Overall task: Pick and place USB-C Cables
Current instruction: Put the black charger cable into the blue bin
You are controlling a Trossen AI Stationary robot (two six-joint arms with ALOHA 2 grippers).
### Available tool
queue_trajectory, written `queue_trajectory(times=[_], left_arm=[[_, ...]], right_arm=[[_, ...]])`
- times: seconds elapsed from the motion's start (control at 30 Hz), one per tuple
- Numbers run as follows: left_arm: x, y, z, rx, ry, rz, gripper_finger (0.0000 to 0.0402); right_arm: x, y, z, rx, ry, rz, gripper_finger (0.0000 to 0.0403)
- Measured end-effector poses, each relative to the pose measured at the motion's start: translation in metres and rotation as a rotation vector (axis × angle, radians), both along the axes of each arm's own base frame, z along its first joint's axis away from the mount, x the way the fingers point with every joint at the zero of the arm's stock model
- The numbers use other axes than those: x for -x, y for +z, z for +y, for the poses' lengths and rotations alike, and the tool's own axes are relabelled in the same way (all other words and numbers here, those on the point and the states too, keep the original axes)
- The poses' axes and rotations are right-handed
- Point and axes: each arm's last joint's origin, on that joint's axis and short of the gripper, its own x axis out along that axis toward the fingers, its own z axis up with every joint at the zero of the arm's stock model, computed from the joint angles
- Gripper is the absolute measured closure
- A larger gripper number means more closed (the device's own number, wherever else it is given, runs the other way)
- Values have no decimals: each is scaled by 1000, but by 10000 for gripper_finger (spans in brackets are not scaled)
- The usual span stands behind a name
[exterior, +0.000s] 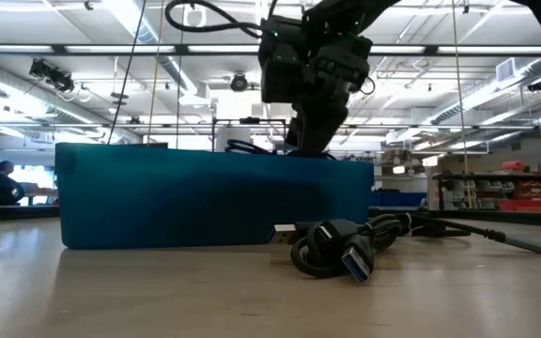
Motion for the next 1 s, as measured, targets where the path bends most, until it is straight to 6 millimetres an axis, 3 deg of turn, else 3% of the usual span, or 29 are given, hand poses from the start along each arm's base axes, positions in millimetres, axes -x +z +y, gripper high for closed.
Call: queue_trajectory(times=[0.27, 0.43, 0.57, 0.83, 1.0], left_arm=[[0, 0, 0, 0, 0, 0, 397], [0, 0, 0, 0, 0, 0, 397], [0, 0, 0, 0, 1, 0, 397], [0, 0, 0, 0, 0, 0, 397], [0, 0, 0, -4, 2, -2, 397]], right_arm=[[1, -6, 0, -4, -4, -4, 367], [-2, -5, 1, 21, -8, -35, 291], [-5, 0, 1, 29, -34, -49, 256], [-17, 52, -1, 29, -61, -97, 247], [-19, 85, -12, 197, -122, -131, 246]])
